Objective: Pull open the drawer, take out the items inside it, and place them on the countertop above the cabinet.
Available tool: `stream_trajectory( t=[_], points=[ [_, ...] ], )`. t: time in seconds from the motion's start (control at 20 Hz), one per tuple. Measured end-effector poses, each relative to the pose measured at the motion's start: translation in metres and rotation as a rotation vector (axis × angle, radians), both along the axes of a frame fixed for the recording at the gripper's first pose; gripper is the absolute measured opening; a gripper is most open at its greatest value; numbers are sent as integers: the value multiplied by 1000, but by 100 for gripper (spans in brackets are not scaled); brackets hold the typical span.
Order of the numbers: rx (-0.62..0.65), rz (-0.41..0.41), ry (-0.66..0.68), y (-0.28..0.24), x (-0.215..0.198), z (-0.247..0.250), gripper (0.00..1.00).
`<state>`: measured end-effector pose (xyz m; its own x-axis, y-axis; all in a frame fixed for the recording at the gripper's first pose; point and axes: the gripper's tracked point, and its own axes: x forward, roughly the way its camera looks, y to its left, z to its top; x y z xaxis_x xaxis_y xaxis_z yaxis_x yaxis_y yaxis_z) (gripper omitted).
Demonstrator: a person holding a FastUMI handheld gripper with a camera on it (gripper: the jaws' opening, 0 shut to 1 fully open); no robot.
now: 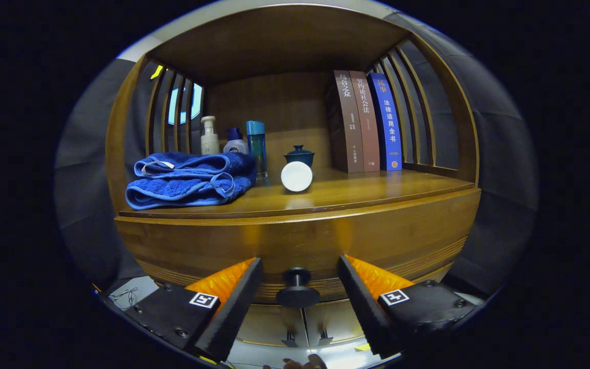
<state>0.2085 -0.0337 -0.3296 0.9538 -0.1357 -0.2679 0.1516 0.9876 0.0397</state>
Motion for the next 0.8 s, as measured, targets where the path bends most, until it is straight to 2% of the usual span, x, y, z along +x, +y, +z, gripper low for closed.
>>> stream_trajectory(
  t=[0.45, 0.8],
  points=[
    [-17, 8, 13, 0, -3, 9, 100],
    [-25, 34, -51, 10, -31, 82, 99]
  ],
)
